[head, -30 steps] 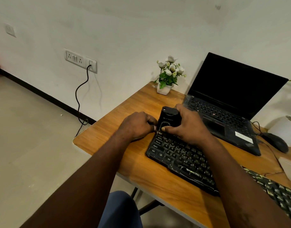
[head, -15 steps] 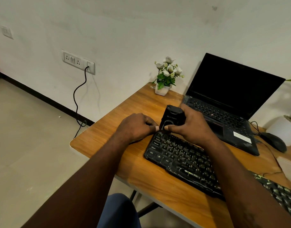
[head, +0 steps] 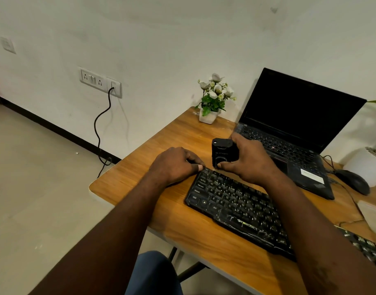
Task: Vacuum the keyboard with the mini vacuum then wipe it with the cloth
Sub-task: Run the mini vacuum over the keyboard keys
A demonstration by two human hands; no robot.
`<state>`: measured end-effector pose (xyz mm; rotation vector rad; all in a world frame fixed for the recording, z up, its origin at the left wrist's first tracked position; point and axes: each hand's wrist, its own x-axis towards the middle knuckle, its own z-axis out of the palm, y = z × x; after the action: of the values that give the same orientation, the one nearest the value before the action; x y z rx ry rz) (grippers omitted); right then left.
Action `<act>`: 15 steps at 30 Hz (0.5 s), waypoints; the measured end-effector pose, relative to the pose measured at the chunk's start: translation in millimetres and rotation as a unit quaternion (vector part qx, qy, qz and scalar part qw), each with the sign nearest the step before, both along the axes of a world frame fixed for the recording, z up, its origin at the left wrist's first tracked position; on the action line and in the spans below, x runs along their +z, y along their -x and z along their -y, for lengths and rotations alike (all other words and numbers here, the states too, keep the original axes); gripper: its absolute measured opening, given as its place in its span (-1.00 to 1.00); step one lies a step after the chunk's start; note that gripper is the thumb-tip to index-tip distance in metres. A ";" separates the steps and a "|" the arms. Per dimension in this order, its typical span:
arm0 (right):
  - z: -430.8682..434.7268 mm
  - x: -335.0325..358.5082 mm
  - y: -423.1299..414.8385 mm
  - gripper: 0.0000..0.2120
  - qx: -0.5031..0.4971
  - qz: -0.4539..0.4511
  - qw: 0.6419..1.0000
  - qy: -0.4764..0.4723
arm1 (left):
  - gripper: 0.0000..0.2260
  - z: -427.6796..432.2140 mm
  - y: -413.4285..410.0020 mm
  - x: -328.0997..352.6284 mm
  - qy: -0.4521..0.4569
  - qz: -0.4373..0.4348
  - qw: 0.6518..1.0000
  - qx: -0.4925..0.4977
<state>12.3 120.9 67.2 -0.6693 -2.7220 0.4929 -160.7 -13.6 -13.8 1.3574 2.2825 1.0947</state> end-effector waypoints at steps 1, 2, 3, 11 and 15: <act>-0.1 1.1 -1.0 -0.55 0.005 -0.005 1.000 0.002 | -0.87 -0.1 -0.1 0.2 0.001 -0.002 1.000 -0.002; 0.4 1.7 -1.9 -0.56 0.022 -0.009 1.000 0.019 | -0.86 0.0 0.0 0.6 0.002 -0.004 1.000 -0.004; 2.3 2.1 -2.3 -0.57 0.043 -0.008 0.998 0.042 | -0.85 0.3 0.5 1.3 0.004 -0.008 1.000 -0.006; 2.3 -0.4 1.5 -0.57 0.032 -0.019 0.999 -0.013 | -0.86 1.2 -1.3 1.8 0.006 -0.004 1.000 0.002; 15.4 -5.1 5.4 -0.57 0.083 -0.005 0.996 -0.008 | -0.79 3.6 -3.1 4.6 0.012 -0.011 1.000 0.008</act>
<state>7.0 105.5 62.1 -0.4366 -2.7833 0.5101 -157.6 -17.3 -9.2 1.3511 2.3193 1.0575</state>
